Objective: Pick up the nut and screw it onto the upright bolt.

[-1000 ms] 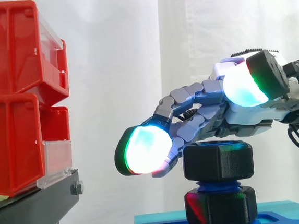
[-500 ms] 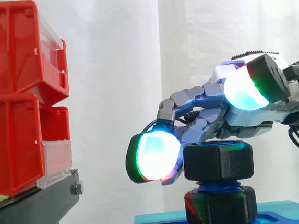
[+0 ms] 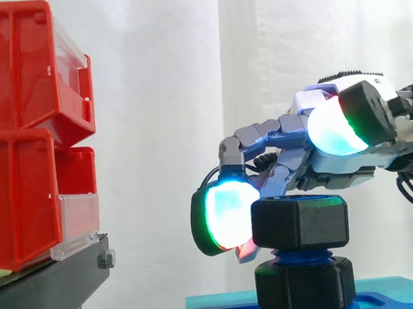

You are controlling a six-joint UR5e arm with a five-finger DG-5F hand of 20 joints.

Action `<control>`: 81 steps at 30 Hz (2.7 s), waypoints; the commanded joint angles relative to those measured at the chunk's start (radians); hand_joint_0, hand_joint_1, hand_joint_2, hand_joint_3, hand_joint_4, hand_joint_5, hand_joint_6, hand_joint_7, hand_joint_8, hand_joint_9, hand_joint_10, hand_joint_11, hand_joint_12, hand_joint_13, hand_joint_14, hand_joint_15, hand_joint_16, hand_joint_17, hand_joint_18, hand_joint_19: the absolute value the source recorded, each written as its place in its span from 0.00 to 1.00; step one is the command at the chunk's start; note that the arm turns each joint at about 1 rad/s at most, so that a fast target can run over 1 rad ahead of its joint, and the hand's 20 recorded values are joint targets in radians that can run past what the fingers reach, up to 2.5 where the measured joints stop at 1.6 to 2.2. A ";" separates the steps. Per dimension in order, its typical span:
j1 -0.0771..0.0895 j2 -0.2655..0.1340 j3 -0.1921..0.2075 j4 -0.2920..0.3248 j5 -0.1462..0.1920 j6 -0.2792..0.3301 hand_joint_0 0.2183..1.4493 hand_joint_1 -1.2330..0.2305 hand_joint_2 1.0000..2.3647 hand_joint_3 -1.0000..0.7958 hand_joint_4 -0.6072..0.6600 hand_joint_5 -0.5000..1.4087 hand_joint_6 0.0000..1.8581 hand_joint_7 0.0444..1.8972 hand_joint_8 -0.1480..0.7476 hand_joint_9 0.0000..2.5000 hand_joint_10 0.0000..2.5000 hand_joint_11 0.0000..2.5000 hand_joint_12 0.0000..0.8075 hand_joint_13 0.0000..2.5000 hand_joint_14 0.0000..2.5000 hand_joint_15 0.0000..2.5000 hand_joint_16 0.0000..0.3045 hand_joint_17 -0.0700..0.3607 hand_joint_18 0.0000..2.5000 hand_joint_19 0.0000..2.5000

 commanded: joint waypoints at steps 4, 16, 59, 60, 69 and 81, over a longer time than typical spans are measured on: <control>-0.006 0.000 0.000 0.000 -0.002 -0.001 0.24 0.62 0.00 0.28 0.62 0.25 0.28 0.72 0.44 0.30 0.00 0.00 0.25 0.22 0.00 0.00 0.05 0.24 0.07 0.00; -0.048 0.000 0.000 0.014 -0.021 -0.024 0.26 0.60 0.00 0.28 0.52 0.29 0.33 0.63 0.44 0.55 0.00 0.00 0.16 0.37 0.00 0.00 0.01 0.18 0.24 0.00; 0.038 -0.002 -0.035 0.115 0.012 0.042 0.20 0.73 0.00 0.28 0.62 0.18 0.27 0.45 0.38 0.16 0.00 0.00 0.33 0.08 0.00 0.00 0.10 0.32 0.00 0.00; 0.038 -0.002 -0.035 0.114 0.012 0.041 0.20 0.73 0.00 0.28 0.62 0.18 0.27 0.46 0.38 0.16 0.00 0.00 0.33 0.08 0.00 0.00 0.10 0.32 0.00 0.00; 0.026 0.000 -0.035 0.095 0.003 0.027 0.20 0.72 0.00 0.28 0.63 0.19 0.27 0.53 0.40 0.18 0.00 0.00 0.32 0.10 0.00 0.00 0.09 0.30 0.00 0.00; 0.015 -0.002 -0.035 0.098 -0.003 0.019 0.21 0.69 0.00 0.28 0.60 0.20 0.28 0.68 0.42 0.21 0.00 0.00 0.30 0.13 0.00 0.00 0.08 0.28 0.00 0.00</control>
